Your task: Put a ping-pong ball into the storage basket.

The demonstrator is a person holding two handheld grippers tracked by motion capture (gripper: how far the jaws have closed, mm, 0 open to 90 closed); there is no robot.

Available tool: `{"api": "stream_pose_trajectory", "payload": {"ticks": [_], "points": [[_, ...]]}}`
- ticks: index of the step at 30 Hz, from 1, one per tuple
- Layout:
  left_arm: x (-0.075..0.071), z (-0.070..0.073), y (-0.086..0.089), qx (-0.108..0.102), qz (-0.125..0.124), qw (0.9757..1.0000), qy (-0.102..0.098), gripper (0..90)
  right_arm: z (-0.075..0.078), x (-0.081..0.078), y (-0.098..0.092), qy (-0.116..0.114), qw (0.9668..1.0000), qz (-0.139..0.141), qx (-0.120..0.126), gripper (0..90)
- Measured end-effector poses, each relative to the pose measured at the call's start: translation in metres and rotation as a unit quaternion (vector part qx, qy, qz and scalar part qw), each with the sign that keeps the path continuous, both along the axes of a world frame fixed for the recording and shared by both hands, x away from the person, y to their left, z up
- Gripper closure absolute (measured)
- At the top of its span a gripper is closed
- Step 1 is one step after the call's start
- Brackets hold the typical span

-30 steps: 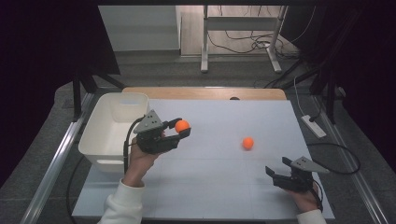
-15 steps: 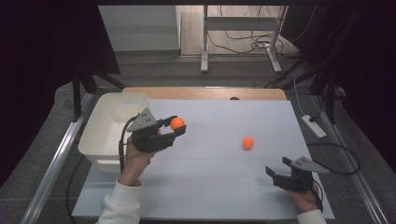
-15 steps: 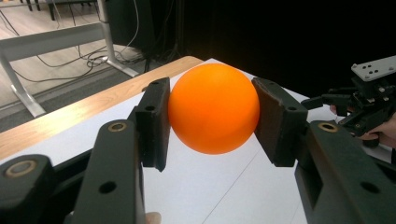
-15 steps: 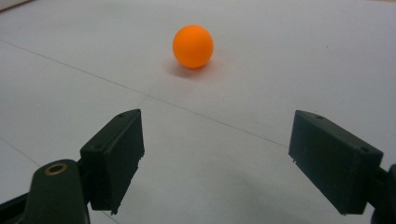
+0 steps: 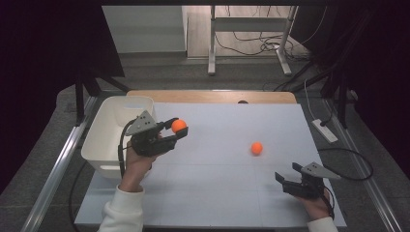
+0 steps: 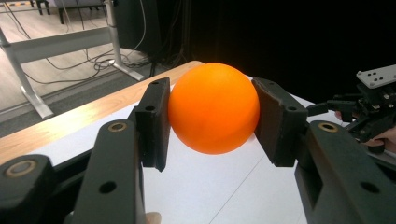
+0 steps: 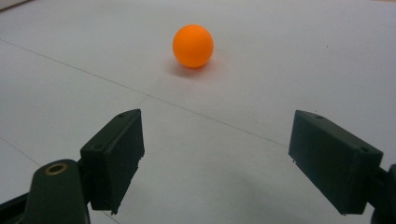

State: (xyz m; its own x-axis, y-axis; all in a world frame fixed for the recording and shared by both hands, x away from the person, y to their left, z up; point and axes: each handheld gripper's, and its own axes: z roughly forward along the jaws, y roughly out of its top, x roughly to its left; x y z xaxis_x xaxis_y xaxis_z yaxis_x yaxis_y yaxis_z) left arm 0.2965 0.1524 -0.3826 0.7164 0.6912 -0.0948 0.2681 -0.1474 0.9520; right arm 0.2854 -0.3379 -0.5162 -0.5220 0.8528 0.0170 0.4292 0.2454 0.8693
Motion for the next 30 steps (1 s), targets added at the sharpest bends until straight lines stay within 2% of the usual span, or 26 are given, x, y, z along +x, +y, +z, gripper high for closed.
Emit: {"api": "stream_pose_trajectory", "payload": {"ticks": [12,30], "points": [[0.0,0.001,0.005,0.0,0.011,0.9999,-0.002,50.2,0.0,0.0,0.0,0.0,1.0,0.0,-0.001,18.2],[0.002,0.003,0.026,-0.009,0.048,0.9988,0.0,50.2,0.0,0.0,0.001,0.001,1.0,0.0,-0.001,18.2]]}}
